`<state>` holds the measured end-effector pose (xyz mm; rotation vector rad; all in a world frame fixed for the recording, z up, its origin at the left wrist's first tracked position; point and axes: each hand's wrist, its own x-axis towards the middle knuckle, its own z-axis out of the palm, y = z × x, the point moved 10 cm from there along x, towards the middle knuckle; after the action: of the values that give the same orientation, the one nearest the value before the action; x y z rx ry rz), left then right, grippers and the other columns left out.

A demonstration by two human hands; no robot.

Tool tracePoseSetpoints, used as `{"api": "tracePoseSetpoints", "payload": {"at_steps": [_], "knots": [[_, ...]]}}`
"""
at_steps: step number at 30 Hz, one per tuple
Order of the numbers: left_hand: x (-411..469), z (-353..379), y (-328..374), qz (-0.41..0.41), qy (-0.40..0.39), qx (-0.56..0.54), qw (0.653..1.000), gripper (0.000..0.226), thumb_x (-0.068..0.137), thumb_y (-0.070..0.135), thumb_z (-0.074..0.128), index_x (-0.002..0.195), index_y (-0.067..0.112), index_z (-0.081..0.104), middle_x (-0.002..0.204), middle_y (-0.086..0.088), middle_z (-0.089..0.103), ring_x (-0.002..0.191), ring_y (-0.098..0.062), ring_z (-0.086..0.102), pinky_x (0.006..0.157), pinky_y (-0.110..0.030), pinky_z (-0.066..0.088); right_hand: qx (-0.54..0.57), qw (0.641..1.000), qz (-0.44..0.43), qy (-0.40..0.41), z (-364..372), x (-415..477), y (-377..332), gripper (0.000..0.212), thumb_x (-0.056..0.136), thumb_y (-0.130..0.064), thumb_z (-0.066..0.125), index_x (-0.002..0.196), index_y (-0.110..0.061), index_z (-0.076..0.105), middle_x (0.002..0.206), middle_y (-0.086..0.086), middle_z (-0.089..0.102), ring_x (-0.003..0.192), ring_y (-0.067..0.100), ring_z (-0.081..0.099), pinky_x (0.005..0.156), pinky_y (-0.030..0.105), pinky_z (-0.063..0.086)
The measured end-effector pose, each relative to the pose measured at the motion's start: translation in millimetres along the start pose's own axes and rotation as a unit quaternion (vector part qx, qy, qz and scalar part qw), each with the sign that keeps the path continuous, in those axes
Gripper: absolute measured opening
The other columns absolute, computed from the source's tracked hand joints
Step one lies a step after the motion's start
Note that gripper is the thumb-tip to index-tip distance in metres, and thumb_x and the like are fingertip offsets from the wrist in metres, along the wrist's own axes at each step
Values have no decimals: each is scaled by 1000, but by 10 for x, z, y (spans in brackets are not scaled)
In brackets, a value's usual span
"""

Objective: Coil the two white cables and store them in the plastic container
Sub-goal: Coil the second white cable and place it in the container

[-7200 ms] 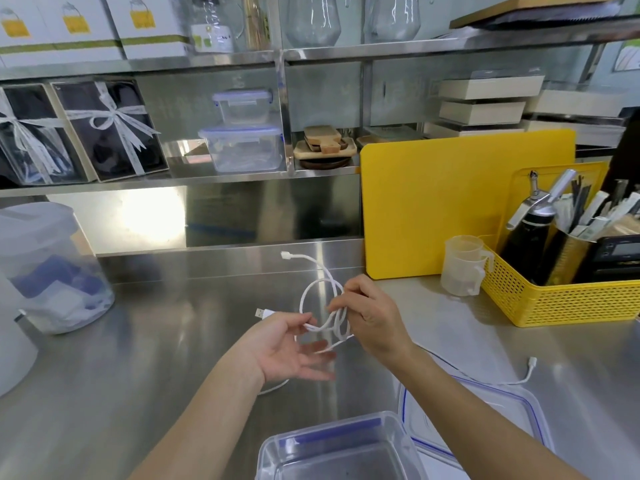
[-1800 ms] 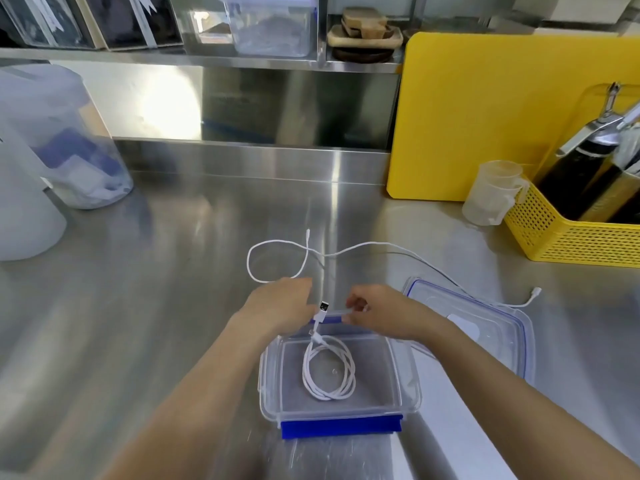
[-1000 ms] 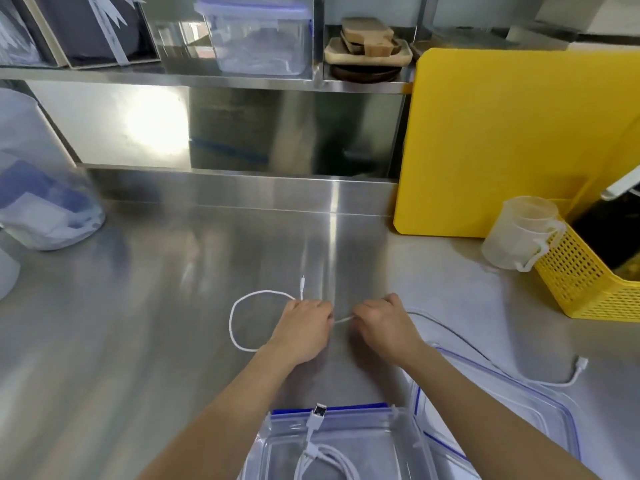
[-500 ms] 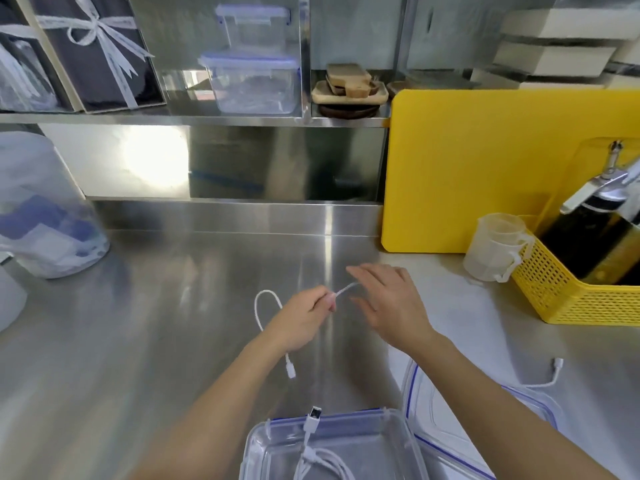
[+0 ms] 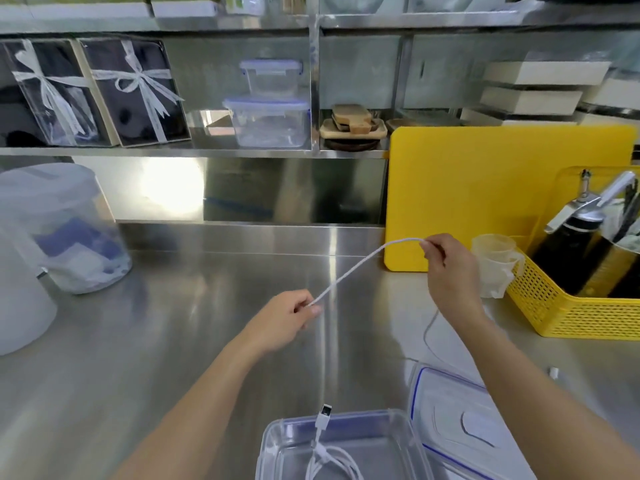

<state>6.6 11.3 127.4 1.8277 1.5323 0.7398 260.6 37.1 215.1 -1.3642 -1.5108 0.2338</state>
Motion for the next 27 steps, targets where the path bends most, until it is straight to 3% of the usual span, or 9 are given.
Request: {"api": "tracePoseSetpoints", "payload": {"at_steps": [3, 5, 8, 10, 12, 15, 19, 25, 27], "knots": [[-42, -81, -92, -10, 10, -2, 1000, 26, 91, 22, 53, 66, 19, 50, 54, 6, 56, 51, -13, 47, 61, -30, 39, -64, 997, 49, 17, -176, 70, 184, 21, 94, -17, 48, 93, 0, 61, 84, 18, 62, 78, 35, 53, 63, 35, 33], [-51, -64, -76, -9, 4, -9, 1000, 22, 92, 20, 51, 70, 14, 52, 53, 5, 54, 51, -13, 47, 61, -30, 40, -185, 982, 37, -28, -79, 37, 160, 19, 91, -16, 53, 102, -3, 61, 99, 19, 64, 94, 38, 55, 73, 41, 38], [-45, -48, 36, 3, -1, -53, 999, 21, 93, 16, 50, 76, 5, 53, 48, 8, 53, 46, -9, 49, 60, -29, 43, -274, 955, -89, -68, 195, -165, -179, 53, 73, -12, 70, 123, -7, 51, 123, 19, 56, 114, 36, 48, 90, 47, 34], [-39, -58, 150, 15, -5, -75, 997, 20, 93, 14, 49, 75, 7, 53, 49, 8, 53, 45, -7, 49, 57, -24, 43, -290, 935, -198, -43, 301, -365, -534, 74, 62, -9, 74, 129, -12, 43, 131, 19, 52, 121, 30, 38, 93, 45, 28], [-45, -55, 281, 28, -15, -85, 996, 22, 94, 12, 49, 72, 11, 53, 52, 4, 52, 44, -5, 48, 55, -21, 43, -270, 910, -311, -45, 449, -588, -871, 71, 64, -10, 69, 130, -17, 43, 133, 15, 52, 125, 26, 33, 95, 41, 24], [-86, -52, 478, 57, -27, -114, 991, 25, 94, 11, 50, 70, 15, 53, 53, 1, 51, 44, -3, 48, 54, -18, 43, -203, 871, -431, -122, 742, -871, -1164, 39, 79, -15, 51, 117, -15, 56, 113, 6, 66, 107, 23, 57, 92, 36, 33], [-154, -58, 564, 67, -40, -82, 994, 27, 91, 17, 56, 64, 21, 52, 49, 7, 54, 48, -7, 50, 59, -22, 43, -154, 871, -443, -146, 790, -815, -1215, 11, 79, -11, 57, 87, -11, 65, 74, 5, 68, 67, 23, 61, 70, 27, 37], [-219, -69, 402, 22, -63, 123, 990, 17, 83, 36, 60, 71, 26, 52, 69, 10, 62, 69, -15, 58, 72, -32, 45, -86, 942, -322, -39, 460, -521, -1132, 27, 85, -19, 46, 80, -3, 68, 71, 12, 70, 62, 28, 64, 60, 36, 50], [-229, -139, 359, 3, -10, 264, 964, 15, 89, 33, 51, 77, 25, 47, 78, 6, 61, 81, -22, 58, 92, -39, 38, -86, 950, -300, -13, 382, -460, -1110, 31, 86, -21, 44, 81, -2, 68, 72, 13, 71, 63, 29, 65, 54, 37, 52]]}}
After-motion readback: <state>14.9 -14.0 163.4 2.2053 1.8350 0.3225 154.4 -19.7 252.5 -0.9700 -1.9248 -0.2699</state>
